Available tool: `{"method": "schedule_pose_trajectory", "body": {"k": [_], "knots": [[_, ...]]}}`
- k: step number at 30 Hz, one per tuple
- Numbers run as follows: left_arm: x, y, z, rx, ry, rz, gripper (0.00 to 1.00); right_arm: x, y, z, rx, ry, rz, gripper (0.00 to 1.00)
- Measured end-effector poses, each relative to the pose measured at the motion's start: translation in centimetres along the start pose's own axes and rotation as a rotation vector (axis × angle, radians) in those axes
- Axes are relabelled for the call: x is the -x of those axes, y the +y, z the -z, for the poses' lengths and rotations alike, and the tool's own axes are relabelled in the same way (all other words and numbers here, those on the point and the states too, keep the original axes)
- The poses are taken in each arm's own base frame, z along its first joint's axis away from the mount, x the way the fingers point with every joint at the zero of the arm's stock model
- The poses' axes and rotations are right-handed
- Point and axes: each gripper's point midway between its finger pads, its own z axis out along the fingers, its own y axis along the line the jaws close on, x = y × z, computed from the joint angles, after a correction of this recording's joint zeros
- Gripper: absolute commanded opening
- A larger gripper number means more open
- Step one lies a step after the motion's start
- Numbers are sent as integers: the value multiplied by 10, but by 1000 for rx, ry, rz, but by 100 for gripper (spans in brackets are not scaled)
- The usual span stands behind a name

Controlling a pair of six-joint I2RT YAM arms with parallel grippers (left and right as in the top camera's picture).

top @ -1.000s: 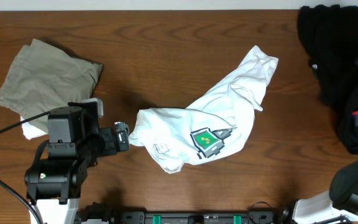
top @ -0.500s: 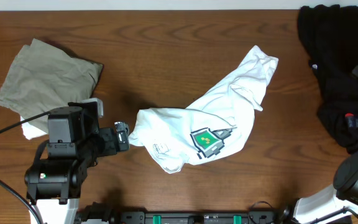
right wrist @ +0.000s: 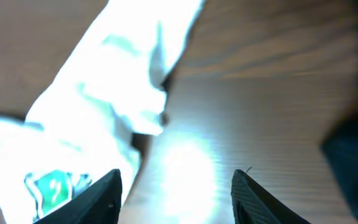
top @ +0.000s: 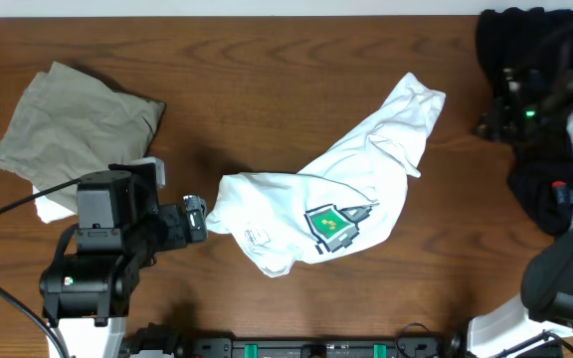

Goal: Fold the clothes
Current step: 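Reach the left gripper to the shirt's left edge and grasp it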

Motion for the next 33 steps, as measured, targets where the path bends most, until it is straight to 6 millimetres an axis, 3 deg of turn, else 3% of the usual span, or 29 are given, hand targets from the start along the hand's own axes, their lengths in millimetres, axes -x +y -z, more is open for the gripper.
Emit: {"method": "schedule_pose_trajectory", "body": {"k": [3, 14, 18, 23, 26, 32, 33], "knots": [[-9, 2, -5, 5, 54, 15, 98, -7, 17, -5, 20, 36, 48, 48], [-29, -22, -44, -121, 256, 77, 98, -18, 40, -10, 39, 87, 104, 47], [-22, -24, -71, -128, 266, 91, 98, -19, 44, -10, 42, 92, 117, 47], [4, -15, -108, -85, 205, 80, 98, -20, 44, -10, 42, 94, 119, 47], [0, -7, -130, -55, 243, 92, 100, -20, 44, -10, 39, 94, 119, 47], [-19, 0, -162, -41, 350, 130, 85, -19, 42, -10, 26, 91, 121, 47], [-21, -1, -165, -50, 364, 136, 78, -19, 42, -10, 26, 91, 121, 47]]}}
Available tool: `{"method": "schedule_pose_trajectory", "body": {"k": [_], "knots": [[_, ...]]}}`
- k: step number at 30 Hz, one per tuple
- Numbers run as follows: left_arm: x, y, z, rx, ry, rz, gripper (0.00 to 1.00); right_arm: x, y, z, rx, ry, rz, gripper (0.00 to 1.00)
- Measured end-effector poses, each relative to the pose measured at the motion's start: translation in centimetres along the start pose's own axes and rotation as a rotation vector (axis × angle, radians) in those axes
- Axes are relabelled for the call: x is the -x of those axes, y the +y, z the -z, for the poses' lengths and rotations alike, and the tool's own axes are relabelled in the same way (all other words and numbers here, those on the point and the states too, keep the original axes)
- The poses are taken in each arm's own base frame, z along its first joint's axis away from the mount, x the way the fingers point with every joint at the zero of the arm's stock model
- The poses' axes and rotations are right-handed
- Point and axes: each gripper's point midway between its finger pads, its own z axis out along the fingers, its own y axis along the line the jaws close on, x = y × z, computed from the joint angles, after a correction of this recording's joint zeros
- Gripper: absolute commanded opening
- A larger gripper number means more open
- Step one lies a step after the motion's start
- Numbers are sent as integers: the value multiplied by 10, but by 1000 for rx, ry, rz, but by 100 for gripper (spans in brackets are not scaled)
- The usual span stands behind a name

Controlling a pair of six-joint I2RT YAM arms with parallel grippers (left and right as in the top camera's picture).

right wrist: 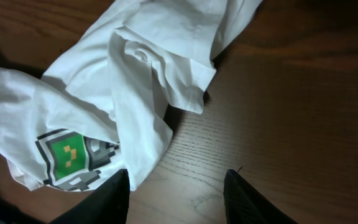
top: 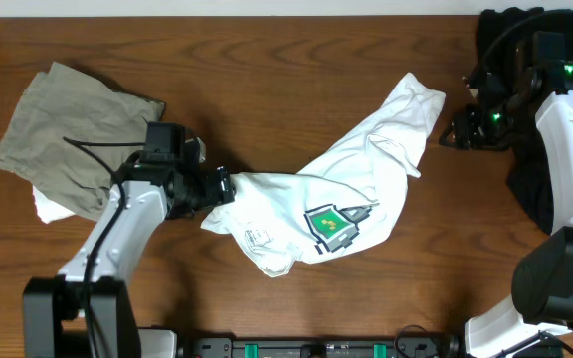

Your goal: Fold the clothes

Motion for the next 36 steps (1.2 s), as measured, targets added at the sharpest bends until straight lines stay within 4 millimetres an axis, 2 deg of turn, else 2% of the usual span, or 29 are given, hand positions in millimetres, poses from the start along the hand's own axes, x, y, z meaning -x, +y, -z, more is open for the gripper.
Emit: {"method": "schedule_pose_trajectory", "body": {"k": [2, 7, 9, 12, 14, 22, 24, 27, 28, 31, 34, 35, 36], "knots": [[0, -4, -6, -30, 15, 4, 65, 0, 0, 0, -2, 0, 0, 47], [3, -17, -7, -100, 9, -11, 63, 1, -1, 0, -3, -2, 1, 47], [2, -21, -7, -114, 16, -17, 59, 1, -1, 0, -3, -3, 1, 47], [-1, -27, -9, -123, 25, -24, 34, 1, -1, 0, -3, -3, 1, 47], [-4, -32, -10, -131, 31, -45, 6, 1, -1, 0, -3, -4, 2, 47], [-8, -42, -10, -138, 40, -80, 6, 1, -1, 0, -3, -3, 2, 47], [7, -47, -1, -128, -3, -93, 6, 1, -1, 0, -4, -3, 2, 47], [54, -67, 29, -128, -145, -136, 6, 1, -2, 0, -9, -3, 1, 47], [79, -78, 48, -134, -230, -160, 6, 1, -2, 0, -12, -2, 2, 47], [137, -106, 104, -149, -470, -213, 6, 1, -3, 0, -17, -5, 3, 47], [174, -121, 156, -135, -684, -234, 6, 1, -4, 0, -20, -5, 3, 47], [180, -121, 165, -122, -722, -231, 17, 1, -4, 0, -21, -5, 3, 47], [184, -119, 171, -102, -749, -224, 41, 1, -4, 0, -22, -5, 3, 47]]}}
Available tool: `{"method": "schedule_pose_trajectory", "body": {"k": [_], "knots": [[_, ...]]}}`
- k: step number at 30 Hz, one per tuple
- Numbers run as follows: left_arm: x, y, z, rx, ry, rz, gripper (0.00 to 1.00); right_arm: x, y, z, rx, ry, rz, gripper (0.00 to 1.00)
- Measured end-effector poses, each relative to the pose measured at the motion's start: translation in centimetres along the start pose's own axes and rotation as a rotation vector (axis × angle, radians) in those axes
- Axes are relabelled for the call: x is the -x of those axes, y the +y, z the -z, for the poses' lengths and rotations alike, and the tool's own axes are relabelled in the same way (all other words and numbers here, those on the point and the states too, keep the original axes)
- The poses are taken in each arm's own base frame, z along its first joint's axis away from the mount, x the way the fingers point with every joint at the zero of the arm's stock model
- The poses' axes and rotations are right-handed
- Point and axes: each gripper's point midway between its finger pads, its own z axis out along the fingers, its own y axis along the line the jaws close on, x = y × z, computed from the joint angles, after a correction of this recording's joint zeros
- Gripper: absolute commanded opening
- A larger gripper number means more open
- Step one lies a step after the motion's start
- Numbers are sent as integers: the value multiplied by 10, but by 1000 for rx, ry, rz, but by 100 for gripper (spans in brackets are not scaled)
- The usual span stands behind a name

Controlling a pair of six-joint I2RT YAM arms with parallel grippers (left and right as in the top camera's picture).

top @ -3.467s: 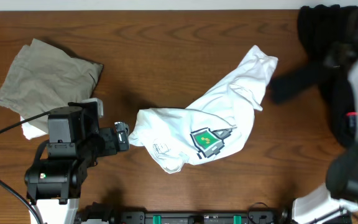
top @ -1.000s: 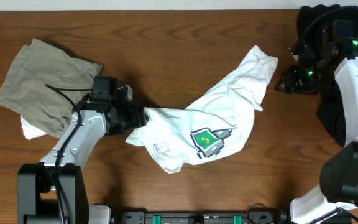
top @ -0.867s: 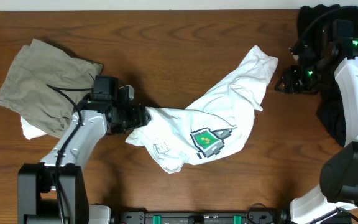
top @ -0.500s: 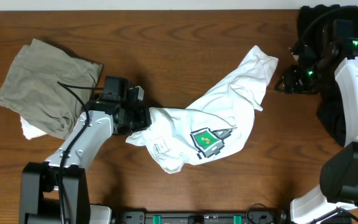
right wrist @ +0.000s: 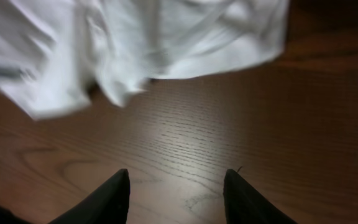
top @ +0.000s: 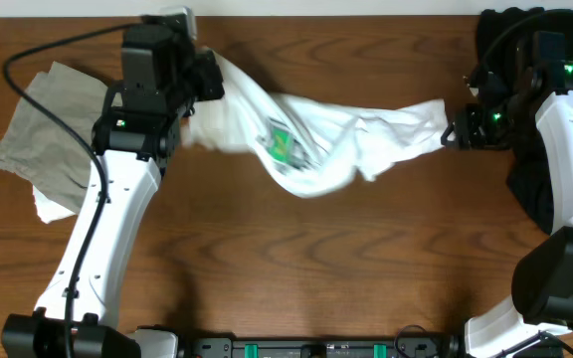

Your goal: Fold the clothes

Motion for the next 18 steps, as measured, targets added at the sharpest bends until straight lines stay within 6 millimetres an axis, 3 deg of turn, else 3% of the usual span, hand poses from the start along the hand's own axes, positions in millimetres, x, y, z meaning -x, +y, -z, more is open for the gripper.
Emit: {"method": "schedule_pose_trajectory", "body": {"k": [1, 2, 3, 10, 18], "knots": [[2, 4, 0, 25, -10, 0, 64, 0, 0, 0, 0, 0, 0, 47], [1, 9, -1, 50, -9, -2, 74, 0, 0, 0, -1, 0, 0, 47], [-5, 14, -3, 76, 12, 2, 77, 0, 0, 0, -1, 0, 0, 47], [-67, 46, -22, 204, 239, 17, 80, 0, 0, 0, -1, 2, 0, 47], [-113, 50, -7, 217, 442, 39, 84, 0, 5, -1, 2, 4, 13, 50]]}}
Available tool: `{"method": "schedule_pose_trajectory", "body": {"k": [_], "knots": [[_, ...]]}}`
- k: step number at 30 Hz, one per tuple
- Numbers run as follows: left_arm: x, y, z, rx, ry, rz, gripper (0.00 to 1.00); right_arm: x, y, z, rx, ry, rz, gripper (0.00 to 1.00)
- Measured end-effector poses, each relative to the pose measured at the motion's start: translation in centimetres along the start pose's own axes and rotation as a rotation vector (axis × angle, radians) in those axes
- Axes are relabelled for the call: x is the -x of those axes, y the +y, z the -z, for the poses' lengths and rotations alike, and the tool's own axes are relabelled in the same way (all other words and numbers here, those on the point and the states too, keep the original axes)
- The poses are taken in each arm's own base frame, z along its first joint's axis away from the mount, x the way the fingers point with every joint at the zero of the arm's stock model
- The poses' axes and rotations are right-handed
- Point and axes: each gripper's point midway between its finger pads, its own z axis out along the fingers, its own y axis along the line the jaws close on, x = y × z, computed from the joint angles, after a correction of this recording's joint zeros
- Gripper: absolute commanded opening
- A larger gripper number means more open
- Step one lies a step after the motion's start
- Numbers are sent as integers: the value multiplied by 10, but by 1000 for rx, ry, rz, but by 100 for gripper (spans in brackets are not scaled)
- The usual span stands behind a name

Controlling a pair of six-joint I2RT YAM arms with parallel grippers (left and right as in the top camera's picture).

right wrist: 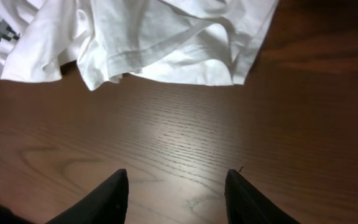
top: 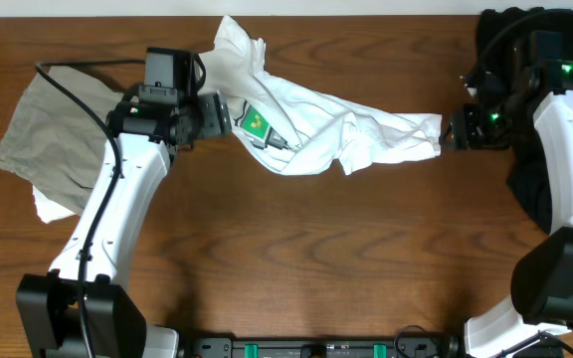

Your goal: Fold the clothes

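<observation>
A white T-shirt (top: 326,119) with a green print (top: 257,121) lies stretched across the back of the table, from the back edge at the centre to the right. My left gripper (top: 222,114) is shut on its cloth beside the print. The right gripper (top: 453,134) stands open just off the shirt's right end. In the right wrist view the shirt's hem (right wrist: 166,50) lies ahead of the right gripper (right wrist: 176,177), with bare wood between the fingers.
A khaki garment (top: 53,119) lies at the left with a scrap of white cloth (top: 48,207) under its near edge. Black clothes (top: 525,40) are piled at the back right, behind the right arm. The wooden table (top: 296,259) stretches in front.
My left gripper, still holding the shirt, has come down and a little forward and right from the back. The shirt has settled onto the table, bunched at the back edge. The right gripper barely moved.
The shirt first lay crumpled mid-table, with my left gripper by its left edge and the right one near the black clothes. Then the left was at the shirt's left end and the right near its sleeve. Later the left held the shirt stretched at the back, now lowered.
</observation>
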Motion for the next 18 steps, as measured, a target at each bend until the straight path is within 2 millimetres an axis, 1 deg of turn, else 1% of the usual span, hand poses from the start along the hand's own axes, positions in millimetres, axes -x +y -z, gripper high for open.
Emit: {"method": "schedule_pose_trajectory", "body": {"k": [5, 9, 12, 15, 18], "knots": [[-31, 3, 2, 2, 129, 7, 86, 8, 13, -4, 1, -21, 56, 57], [-43, 6, 3, 13, 178, 10, 86, 14, 26, -14, 6, -39, 106, 58], [-48, 7, 2, 14, 195, 12, 86, 7, 36, -33, 15, -20, 143, 58], [-54, 8, 0, 14, 211, 13, 86, -1, 48, -59, 26, -5, 191, 59], [-58, 9, -1, 15, 224, 14, 86, -13, 65, -87, 41, 10, 250, 60]]}}
